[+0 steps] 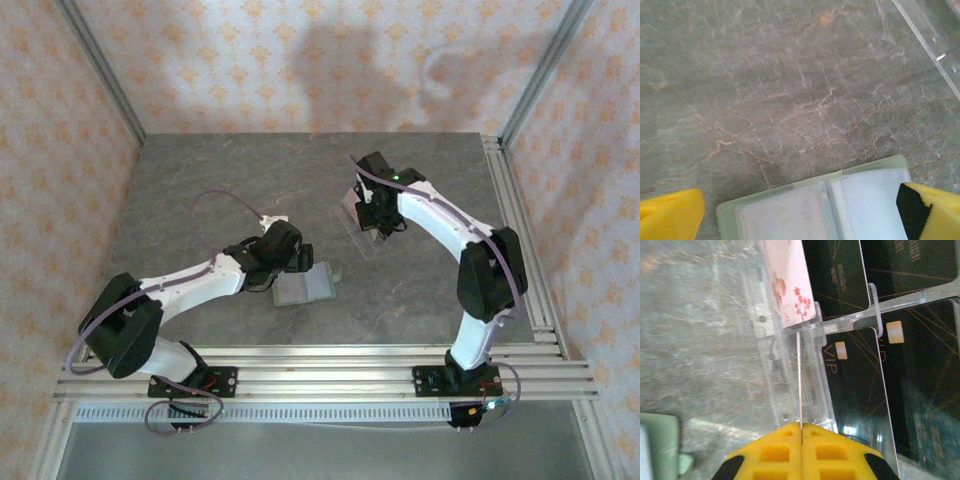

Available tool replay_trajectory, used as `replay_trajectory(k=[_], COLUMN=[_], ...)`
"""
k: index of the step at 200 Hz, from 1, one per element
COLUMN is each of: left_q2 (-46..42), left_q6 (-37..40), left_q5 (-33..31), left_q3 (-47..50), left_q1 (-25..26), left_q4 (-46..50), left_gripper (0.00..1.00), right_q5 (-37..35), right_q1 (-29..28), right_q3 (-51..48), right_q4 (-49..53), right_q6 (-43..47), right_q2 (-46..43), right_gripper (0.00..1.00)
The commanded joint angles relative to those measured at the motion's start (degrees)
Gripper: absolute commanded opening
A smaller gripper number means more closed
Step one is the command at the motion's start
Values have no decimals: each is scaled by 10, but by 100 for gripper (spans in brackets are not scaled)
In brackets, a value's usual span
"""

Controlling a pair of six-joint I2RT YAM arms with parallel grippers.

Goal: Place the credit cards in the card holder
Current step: Pick up the credit card from the storage box, then insert the credit card into the card slot.

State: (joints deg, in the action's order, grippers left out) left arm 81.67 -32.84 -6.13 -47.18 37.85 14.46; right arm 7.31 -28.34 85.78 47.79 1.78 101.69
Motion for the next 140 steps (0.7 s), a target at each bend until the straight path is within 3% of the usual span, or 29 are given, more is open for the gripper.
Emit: replay_trajectory(k=[1,37,68,115,140], left_q2=[-29,-56,-69,-55,-44], left_q6=[19,19,7,-4,-15], left_q5=[-26,-14,-12,-36,-54], left_q3=[-3,46,80,95,103], left_q1=[-2,-2,-1,19,38], left_q4=[54,64,66,69,72], left_gripper=[100,100,100,100,100], right_q5=[55,154,241,272,279], right_q1=[0,-11,-37,-96,-118], right_q3=[6,-77,-209,-352,-386], right_q4=[-2,-97,-277,-493,-558], right_q6=[-23,-98,-195,-314,-349], right_q2=[-65,-120,-159,-145,-125], right_gripper=[0,0,0,0,0])
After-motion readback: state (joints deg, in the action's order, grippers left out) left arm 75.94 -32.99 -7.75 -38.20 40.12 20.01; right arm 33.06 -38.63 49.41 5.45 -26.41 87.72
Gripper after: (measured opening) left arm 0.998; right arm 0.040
